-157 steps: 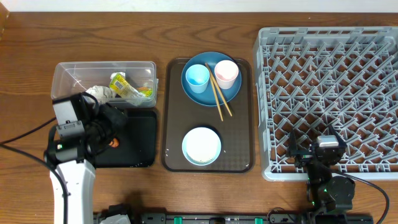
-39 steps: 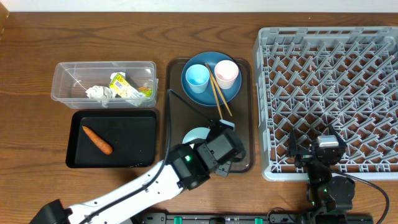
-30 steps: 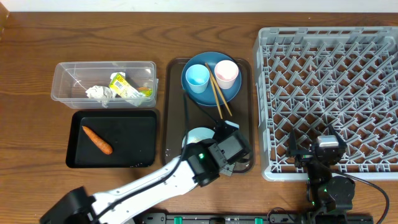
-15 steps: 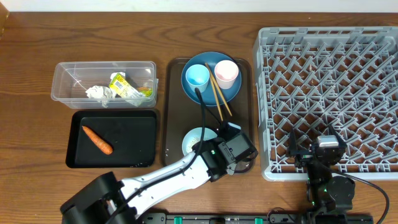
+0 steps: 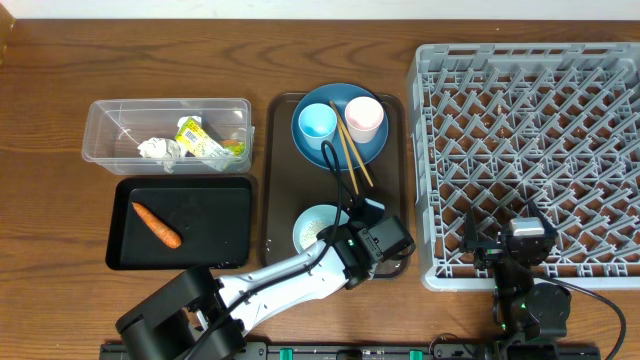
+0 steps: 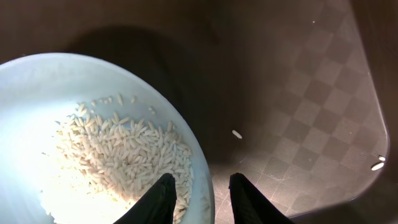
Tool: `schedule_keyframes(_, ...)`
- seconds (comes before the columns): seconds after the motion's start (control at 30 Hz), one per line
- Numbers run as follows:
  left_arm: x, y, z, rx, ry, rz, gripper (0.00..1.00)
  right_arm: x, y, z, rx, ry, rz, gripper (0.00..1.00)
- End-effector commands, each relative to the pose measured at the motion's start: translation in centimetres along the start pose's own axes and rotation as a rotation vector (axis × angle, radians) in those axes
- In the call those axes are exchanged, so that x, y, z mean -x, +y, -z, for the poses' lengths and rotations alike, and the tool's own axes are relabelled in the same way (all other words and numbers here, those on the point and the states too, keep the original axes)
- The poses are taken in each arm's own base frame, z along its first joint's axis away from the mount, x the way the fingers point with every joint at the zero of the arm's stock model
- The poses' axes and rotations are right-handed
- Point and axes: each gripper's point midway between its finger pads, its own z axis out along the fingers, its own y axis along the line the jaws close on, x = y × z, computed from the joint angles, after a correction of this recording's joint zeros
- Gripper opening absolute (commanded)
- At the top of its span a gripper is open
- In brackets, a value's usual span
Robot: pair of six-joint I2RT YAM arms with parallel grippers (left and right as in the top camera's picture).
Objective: Sort waste into correct bins and load items into the dishwasher rack
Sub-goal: 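Lower the left gripper and grip the rim of the rice bowl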
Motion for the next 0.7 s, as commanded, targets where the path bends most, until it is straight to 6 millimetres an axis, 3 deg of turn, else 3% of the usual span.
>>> schedule_keyframes(0.0,0.86,-0.23,0.22,0.006,-0.025,0.012,0.31,-0.17,-0.19,0.0,-0.009,0.006,0.01,0.99)
schedule_keyframes(0.67,0.62,-0.09,0.1,0.01,-0.02,0.026,0.31,-0.18,-0.19,0.0,-0.009,0.006,0.01,0.99)
